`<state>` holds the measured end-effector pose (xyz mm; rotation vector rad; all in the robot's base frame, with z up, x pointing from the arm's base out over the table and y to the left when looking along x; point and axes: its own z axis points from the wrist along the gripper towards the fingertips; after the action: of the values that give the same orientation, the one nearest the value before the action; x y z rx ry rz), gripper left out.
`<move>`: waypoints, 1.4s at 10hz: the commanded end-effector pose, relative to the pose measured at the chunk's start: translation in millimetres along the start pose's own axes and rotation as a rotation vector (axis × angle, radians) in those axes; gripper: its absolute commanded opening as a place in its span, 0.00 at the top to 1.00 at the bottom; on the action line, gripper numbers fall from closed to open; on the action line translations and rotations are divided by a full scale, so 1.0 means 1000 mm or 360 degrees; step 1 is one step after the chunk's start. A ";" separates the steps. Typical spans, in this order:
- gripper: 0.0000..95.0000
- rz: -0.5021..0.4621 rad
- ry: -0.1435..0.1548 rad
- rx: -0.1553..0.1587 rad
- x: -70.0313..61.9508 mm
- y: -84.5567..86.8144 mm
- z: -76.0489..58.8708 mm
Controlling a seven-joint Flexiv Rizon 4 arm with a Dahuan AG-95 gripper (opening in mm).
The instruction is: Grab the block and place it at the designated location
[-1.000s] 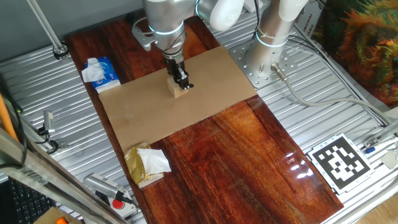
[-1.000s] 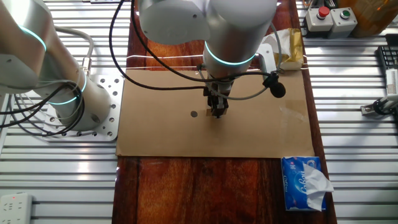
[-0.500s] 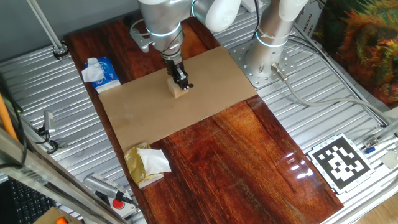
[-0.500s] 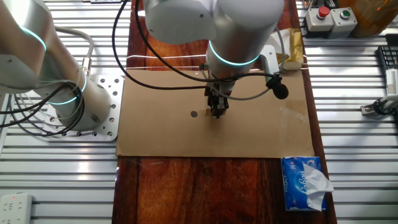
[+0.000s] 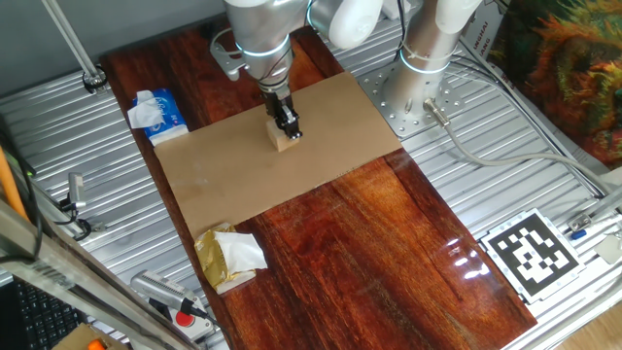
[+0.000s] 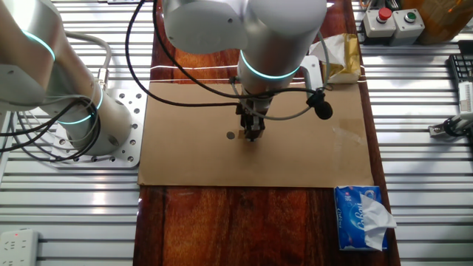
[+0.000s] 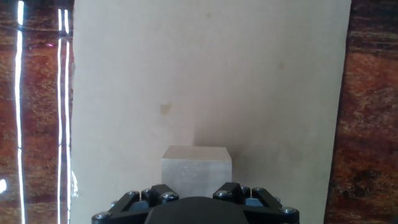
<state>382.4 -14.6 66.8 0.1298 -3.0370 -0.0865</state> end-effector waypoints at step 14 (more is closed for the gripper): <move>0.80 0.0030 0.0074 -0.0005 0.009 -0.002 0.014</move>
<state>371.5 -17.3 53.6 0.1004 -2.9905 -0.0844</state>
